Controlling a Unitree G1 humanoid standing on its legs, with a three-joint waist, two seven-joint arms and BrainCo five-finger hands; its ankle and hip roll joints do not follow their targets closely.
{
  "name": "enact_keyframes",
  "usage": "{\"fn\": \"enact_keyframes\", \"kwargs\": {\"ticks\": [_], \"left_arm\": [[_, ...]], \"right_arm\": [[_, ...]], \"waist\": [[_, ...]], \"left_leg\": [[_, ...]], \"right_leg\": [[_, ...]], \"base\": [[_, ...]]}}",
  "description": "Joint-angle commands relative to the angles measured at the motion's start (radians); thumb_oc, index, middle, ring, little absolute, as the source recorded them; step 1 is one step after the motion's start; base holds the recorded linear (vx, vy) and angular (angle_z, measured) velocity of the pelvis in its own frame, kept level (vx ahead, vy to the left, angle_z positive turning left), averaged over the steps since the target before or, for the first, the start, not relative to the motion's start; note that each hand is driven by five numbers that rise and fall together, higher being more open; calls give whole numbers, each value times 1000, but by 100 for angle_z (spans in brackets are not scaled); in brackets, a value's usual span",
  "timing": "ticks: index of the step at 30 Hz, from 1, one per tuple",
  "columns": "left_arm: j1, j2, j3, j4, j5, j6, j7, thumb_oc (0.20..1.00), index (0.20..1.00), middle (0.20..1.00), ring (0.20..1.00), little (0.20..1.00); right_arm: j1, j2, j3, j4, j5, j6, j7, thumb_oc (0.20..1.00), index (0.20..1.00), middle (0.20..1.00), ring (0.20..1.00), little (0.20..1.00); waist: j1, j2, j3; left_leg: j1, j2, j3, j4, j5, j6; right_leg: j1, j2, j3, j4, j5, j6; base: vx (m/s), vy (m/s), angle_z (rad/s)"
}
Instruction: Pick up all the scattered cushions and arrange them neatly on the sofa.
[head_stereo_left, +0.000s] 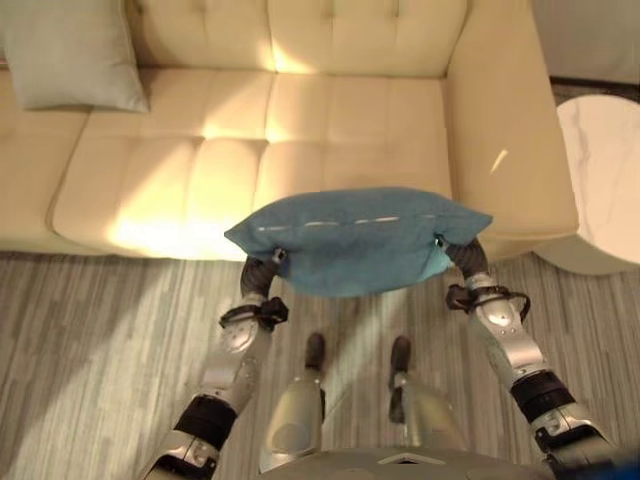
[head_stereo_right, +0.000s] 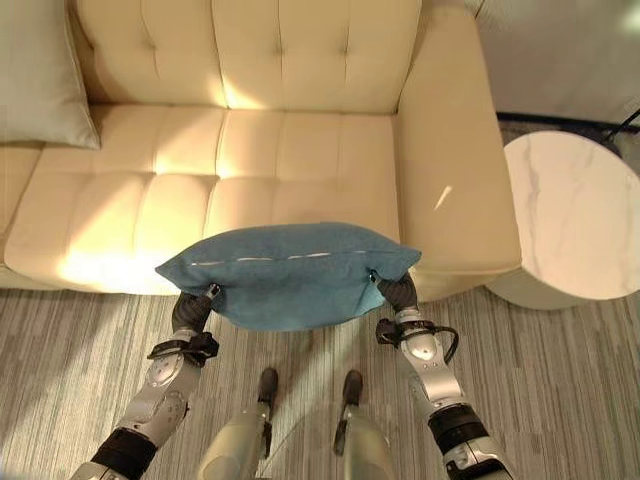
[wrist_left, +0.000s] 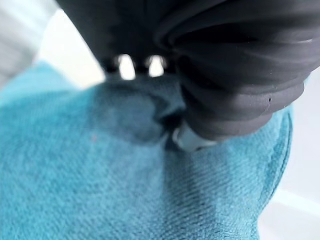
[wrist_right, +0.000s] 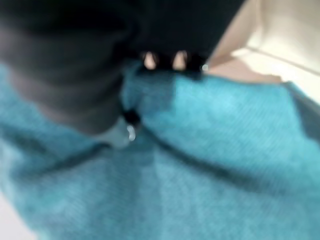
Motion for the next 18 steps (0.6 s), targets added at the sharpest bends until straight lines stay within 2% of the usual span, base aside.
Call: {"fn": "enact_keyframes", "kwargs": {"ticks": [1, 6, 8, 10, 11, 13, 15, 16, 18], "left_arm": [[-10, 20, -2, -122, 100, -58, -55, 200, 200, 200, 200, 200], [39, 32, 15, -161, 117, -53, -72, 200, 200, 200, 200, 200], [43, 29, 9, -174, 120, -53, -68, 200, 200, 200, 200, 200], [45, 23, 0, -169, 124, -53, -68, 200, 200, 200, 200, 200], [43, 21, -4, -166, 130, -56, -68, 200, 200, 200, 200, 200], [34, 13, -14, -159, 126, -54, -65, 200, 200, 200, 200, 200], [38, 1, -15, -158, 143, -52, -65, 200, 200, 200, 200, 200], [32, -4, -17, -153, 144, -50, -62, 200, 200, 200, 200, 200], [26, -15, -23, -149, 135, -48, -72, 200, 200, 200, 200, 200]], "right_arm": [[-7, 3, -10, -97, -32, -70, 44, 200, 200, 200, 200, 200], [29, 2, -25, -118, -43, -63, 63, 200, 200, 200, 200, 200], [42, 8, -28, -128, -68, -61, 58, 200, 200, 200, 200, 200], [52, 6, -35, -137, -89, -61, 47, 200, 200, 200, 200, 200], [60, 1, -40, -140, -90, -65, 42, 200, 200, 200, 200, 200], [76, -2, -46, -143, -92, -69, 36, 200, 200, 200, 200, 200], [90, -3, -52, -145, -91, -66, 36, 200, 200, 200, 200, 200], [103, -1, -61, -144, -88, -70, 33, 200, 200, 200, 200, 200], [126, -2, -90, -141, -79, -72, 30, 200, 200, 200, 200, 200]], "waist": [[25, -23, -100], [50, -24, -134], [41, -12, -131], [26, -9, -134], [16, -9, -137], [6, -15, -137], [-1, -17, -144], [-13, -18, -146], [-30, -23, -150]], "left_leg": [[20, -45, -39, 48, -17, -15], [96, -65, -30, 40, -50, 7], [123, -74, -42, 36, -56, 26], [130, -80, -62, 27, -47, 27], [132, -81, -75, 13, -37, 25], [124, -90, -97, 11, -22, 17], [132, -91, -121, 0, -14, 6], [128, -86, -132, -10, -6, -5], [124, -78, -145, -10, -1, -25]], "right_leg": [[49, -6, 30, 72, -54, 83], [123, -28, 28, 68, -51, 104], [87, -29, 55, 191, -58, 118], [75, 11, 126, 181, -64, 111], [69, 45, 184, 146, -67, 101], [61, 88, 249, 119, -67, 81], [82, 85, 234, 99, -73, 71], [83, 106, 251, 101, -78, 63], [105, 103, 212, 75, -81, 52]], "base": [[100, 57, -15], [139, 117, -14], [74, 117, 0], [82, 30, 8], [59, -16, 29], [50, -47, 34], [57, -101, 57], [61, -164, 79], [56, -172, 92]]}}
